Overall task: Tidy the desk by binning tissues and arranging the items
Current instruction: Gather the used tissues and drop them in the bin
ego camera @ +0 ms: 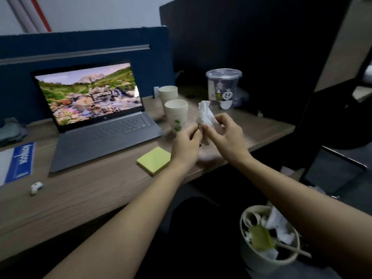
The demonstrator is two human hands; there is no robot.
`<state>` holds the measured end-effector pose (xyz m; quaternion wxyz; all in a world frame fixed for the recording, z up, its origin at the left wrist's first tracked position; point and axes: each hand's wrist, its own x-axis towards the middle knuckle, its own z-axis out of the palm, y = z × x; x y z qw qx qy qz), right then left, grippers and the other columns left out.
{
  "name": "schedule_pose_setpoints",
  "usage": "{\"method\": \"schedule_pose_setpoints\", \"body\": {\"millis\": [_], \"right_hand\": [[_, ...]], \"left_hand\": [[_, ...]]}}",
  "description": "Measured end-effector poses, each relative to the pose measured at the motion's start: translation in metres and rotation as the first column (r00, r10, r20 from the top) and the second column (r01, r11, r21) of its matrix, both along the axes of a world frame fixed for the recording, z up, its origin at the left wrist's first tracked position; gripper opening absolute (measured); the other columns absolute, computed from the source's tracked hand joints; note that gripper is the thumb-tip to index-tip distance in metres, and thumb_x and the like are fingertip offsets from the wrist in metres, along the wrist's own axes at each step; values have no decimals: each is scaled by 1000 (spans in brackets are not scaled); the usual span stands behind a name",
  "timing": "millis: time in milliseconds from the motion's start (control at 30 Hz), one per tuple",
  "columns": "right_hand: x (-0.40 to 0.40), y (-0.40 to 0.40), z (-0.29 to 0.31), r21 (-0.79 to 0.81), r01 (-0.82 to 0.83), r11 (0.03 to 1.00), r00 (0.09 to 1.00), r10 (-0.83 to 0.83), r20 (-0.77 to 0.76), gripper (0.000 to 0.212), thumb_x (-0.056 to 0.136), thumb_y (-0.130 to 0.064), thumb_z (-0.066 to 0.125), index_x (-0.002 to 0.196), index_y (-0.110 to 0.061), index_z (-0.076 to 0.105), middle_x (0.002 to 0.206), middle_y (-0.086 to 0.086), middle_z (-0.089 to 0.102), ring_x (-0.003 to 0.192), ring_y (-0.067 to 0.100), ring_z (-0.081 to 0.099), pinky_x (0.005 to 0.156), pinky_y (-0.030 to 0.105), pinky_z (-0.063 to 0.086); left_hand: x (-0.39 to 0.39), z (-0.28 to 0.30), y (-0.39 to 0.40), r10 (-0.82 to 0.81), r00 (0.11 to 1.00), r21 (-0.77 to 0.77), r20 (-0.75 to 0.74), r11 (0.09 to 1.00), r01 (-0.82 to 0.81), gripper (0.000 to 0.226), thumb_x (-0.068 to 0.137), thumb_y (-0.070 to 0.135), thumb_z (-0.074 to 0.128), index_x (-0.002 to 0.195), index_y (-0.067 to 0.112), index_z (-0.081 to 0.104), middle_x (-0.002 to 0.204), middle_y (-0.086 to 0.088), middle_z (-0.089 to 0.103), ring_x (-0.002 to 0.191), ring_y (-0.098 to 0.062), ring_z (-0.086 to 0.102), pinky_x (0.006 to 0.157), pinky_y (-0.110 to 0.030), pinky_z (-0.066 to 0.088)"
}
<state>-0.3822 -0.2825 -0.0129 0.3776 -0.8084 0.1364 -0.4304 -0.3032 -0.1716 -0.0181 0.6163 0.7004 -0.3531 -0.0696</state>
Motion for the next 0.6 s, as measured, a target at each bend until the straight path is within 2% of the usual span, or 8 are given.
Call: {"method": "schedule_pose_setpoints", "body": {"millis": [67, 167, 233, 300, 400, 500, 600], "right_hand": [[-21, -17, -6, 4, 59, 998, 998, -59, 21, 21, 85, -35, 70, 88, -18, 57, 77, -11, 61, 71, -2, 54, 64, 13, 39], [-51, -37, -21, 17, 102, 995, 995, -102, 12, 24, 85, -33, 70, 91, -13, 58, 81, -3, 64, 73, 9, 58, 65, 24, 45], [-72, -52, -36, 50, 147, 988, 989, -148, 0, 25, 86, -32, 70, 93, -11, 58, 80, -1, 64, 71, 12, 59, 63, 27, 47], [-88, -66, -50, 91, 191, 977, 981, -193, 12, 24, 87, -30, 69, 94, -11, 57, 79, -2, 64, 68, 8, 58, 60, 24, 46], [-108, -85, -69, 133, 251, 959, 966, -257, 26, 21, 87, -26, 69, 95, -11, 57, 78, -9, 61, 67, -1, 56, 60, 14, 43], [-125, -101, -94, 154, 298, 942, 954, -301, -8, 21, 87, -30, 67, 94, -14, 55, 77, -11, 59, 68, -1, 56, 59, 15, 43], [-139, -112, -133, 184, 336, 924, 942, -328, -74, 21, 86, -34, 67, 89, -20, 52, 73, -13, 58, 64, -1, 55, 55, 17, 41]], "left_hand": [[-19, -9, -24, -28, 998, -43, -60, 999, 26, 18, 98, 14, 52, 96, 16, 70, 87, -6, 75, 76, -12, 68, 75, -38, 55], [-44, -24, -53, -75, 986, -72, -151, 995, 65, 15, 97, 11, 55, 97, 22, 64, 89, 0, 77, 81, -12, 73, 76, -35, 59], [-62, -34, -72, -85, 994, -51, -74, 995, 82, 14, 95, 14, 58, 96, 27, 61, 82, 12, 76, 76, -2, 72, 68, -18, 55], [-78, -40, -87, -105, 994, -29, 9, 994, 105, 11, 94, 15, 59, 98, 25, 61, 77, 17, 74, 71, 5, 69, 63, -9, 49], [-99, -53, -109, -153, 988, -13, 27, 988, 154, 9, 95, 15, 57, 100, 22, 60, 78, 15, 72, 71, 6, 68, 64, -10, 50], [-113, -78, -127, -209, 978, 33, -13, 977, 209, 12, 97, 17, 55, 106, 22, 61, 80, 16, 71, 74, 8, 67, 65, -8, 48], [-119, -118, -144, -262, 956, 163, -130, 946, 282, 15, 98, 23, 53, 110, 28, 60, 90, 11, 73, 80, 6, 66, 65, -8, 47]]}}
